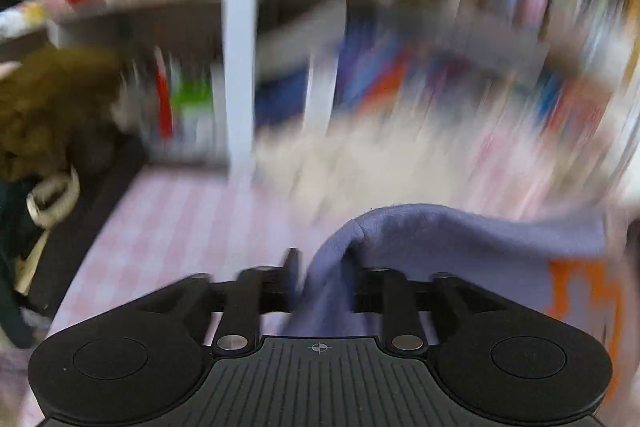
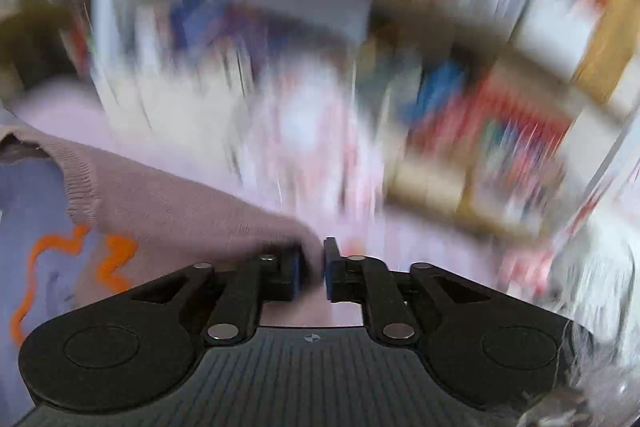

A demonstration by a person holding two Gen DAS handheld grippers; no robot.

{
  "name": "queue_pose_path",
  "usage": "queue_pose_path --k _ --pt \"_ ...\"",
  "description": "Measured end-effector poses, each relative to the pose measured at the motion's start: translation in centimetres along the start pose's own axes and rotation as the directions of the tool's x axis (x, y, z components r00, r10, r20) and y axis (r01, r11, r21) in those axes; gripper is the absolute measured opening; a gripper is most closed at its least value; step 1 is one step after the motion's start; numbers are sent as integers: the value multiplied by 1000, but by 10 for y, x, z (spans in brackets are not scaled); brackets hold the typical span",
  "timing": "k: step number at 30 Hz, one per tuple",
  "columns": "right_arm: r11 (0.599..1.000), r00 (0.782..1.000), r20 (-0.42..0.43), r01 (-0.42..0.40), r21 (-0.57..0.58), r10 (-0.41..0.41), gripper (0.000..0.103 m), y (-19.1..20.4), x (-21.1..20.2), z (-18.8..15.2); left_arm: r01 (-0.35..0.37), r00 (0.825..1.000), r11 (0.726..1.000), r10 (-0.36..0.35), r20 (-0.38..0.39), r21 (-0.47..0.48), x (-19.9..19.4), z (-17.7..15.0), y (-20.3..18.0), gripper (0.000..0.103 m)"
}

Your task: Fold clothes

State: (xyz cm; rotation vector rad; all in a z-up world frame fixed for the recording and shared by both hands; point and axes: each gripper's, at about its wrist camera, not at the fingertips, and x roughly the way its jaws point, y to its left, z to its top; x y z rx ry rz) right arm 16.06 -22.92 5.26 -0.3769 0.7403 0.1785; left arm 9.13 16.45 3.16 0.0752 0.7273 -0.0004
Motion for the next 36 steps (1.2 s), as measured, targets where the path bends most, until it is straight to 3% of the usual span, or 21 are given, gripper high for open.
queue_pose_path --k 2,3,4,6,10,13,16,19,20,21,24,25,26,29,31,36 --pt "993 994 -102 36 -115 -48 13 12 36 -13 -88 984 990 103 -147 107 53 -10 -12 34" --pt "990 994 -100 22 -142 -37 19 16 35 -22 -125 963 978 159 -215 164 79 -16 -18 34" --pt "987 995 -96 9 -163 -24 35 19 33 -31 -122 962 977 161 -221 177 76 -25 -17 35" --pt "987 998 -65 -15 -160 4 43 23 16 -50 -106 972 982 136 -192 158 53 -45 -11 36" --pt "996 998 -7 -56 -69 56 49 34 -28 -82 -111 991 994 112 -76 10 -2 -81 -2 54" --pt "997 997 -3 -81 9 81 50 50 -50 -101 -123 992 990 122 -11 -70 -26 -96 -3 54" --pt "991 994 -6 -108 79 109 49 73 -66 -120 -171 985 979 170 -21 -112 -29 -106 -2 54" --pt "980 987 -25 -156 121 160 46 88 -68 -129 -174 985 979 173 -15 -109 -32 -112 -6 54" --pt "978 984 -41 -166 126 172 40 93 -66 -131 -174 985 979 174 -12 -106 -32 -114 -7 53" --pt "977 982 -62 -170 130 179 35 98 -65 -134 -153 988 986 153 -8 -70 -32 -117 -14 53" --pt "974 976 -100 -181 138 196 34 107 -63 -139 -106 994 990 107 -9 94 -21 -124 -44 53" --pt "974 975 -111 -179 139 195 33 110 -63 -140 -114 993 981 117 -11 156 -13 -126 -55 45" --pt "974 974 -122 -176 140 193 31 112 -61 -140 -133 990 972 138 -14 196 -5 -125 -61 26" --pt "973 969 -159 -161 163 187 25 114 -56 -144 -185 980 955 197 -26 232 16 -119 -48 10" --pt "971 966 -179 -151 186 184 21 114 -54 -148 -217 972 950 230 -36 227 29 -111 -27 3" --pt "955 953 -194 -186 231 232 15 125 -55 -155 -295 949 940 309 -63 171 52 -88 39 3"
